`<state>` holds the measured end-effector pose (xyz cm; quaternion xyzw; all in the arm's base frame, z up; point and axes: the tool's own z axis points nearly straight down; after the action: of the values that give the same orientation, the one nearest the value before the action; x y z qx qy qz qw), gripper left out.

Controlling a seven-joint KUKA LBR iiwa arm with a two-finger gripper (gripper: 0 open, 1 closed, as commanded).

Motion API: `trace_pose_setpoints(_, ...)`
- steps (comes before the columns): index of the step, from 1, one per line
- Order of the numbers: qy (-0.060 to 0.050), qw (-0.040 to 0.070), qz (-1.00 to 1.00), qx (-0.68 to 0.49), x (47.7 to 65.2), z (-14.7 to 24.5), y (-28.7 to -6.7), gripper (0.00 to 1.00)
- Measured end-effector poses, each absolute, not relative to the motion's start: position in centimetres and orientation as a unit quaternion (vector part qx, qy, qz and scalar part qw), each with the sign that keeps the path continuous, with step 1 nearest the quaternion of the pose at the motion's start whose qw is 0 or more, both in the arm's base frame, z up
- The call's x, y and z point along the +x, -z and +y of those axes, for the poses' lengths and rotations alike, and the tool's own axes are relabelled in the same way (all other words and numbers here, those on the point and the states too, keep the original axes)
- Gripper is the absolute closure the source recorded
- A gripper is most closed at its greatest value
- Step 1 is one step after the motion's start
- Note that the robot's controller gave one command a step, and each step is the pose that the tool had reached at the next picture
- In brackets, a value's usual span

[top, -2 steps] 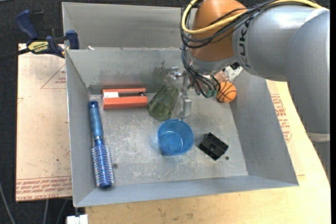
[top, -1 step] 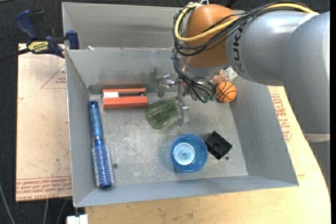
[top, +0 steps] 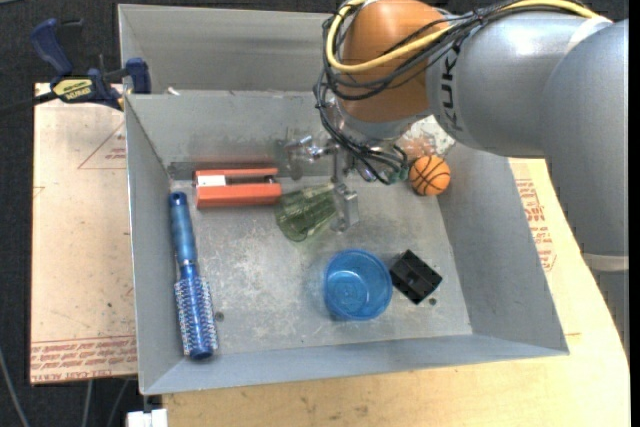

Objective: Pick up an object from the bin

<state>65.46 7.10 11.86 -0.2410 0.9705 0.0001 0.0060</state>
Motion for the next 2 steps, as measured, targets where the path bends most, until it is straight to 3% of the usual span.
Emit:
trace_pose_setpoints(1,-0.002,-0.001,0.981,-0.193,65.69,4.99,-6.73,0.00)
trace_pose_setpoints(2,0.000,0.007,0.952,-0.306,65.29,5.20,-7.00,1.00)
